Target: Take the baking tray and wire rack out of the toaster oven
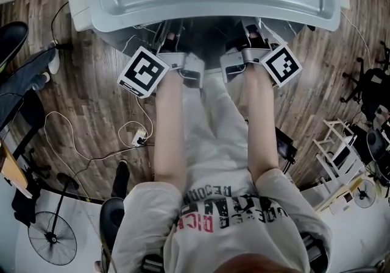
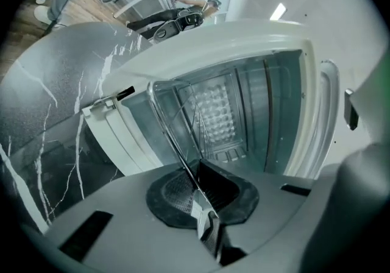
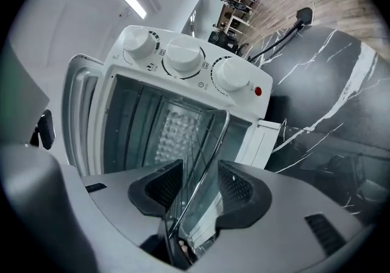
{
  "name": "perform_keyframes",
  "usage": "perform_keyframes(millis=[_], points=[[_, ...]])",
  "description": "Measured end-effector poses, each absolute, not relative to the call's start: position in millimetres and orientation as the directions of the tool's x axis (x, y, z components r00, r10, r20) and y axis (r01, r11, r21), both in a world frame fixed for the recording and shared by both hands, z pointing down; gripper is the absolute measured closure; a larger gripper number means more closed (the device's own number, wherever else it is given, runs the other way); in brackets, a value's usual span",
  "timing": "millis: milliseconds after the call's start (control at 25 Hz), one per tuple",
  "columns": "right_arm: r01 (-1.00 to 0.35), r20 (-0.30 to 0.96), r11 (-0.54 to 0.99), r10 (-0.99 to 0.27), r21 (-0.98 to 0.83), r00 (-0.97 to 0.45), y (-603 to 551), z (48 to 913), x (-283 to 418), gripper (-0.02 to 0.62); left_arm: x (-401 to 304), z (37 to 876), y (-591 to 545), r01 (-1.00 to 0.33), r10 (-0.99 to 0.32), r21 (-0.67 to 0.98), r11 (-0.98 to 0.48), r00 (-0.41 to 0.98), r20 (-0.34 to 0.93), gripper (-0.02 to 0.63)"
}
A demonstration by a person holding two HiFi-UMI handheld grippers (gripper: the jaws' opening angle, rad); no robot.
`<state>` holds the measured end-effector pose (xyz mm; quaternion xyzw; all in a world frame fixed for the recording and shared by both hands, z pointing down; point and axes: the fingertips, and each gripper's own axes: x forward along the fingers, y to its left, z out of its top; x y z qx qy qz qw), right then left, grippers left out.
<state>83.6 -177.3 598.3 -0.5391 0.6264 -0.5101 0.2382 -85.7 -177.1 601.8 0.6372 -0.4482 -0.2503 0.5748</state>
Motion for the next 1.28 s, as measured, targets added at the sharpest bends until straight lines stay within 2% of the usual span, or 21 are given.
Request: perform_keyframes(millis=[200, 440, 1280], points=[[-0.403, 0.226, -0.09, -0.926, -0.911, -0.302, -181.8, 594.0, 80.9, 0.441, -77.7, 597.8, -164.4, -0.26, -0.86, 0.963, 0.07, 0.474, 0.191, 0.598], [-0.433, 0.235, -0.079, -0.918, -0.898, -0.32, -183.6, 593.6, 75.0, 0.552, -77.3, 595.2, -162.7, -0.267, -0.856, 0.961, 0.076, 0.477, 0.201, 0.598], [-0.499, 0.216, -0.026, -0.92, -0.866, -0.327, -172.7, 598.3, 70.6, 0.553, -78.4, 607.8, -150.0, -0.286, -0.82, 0.954, 0.088, 0.523, 0.232, 0.597]])
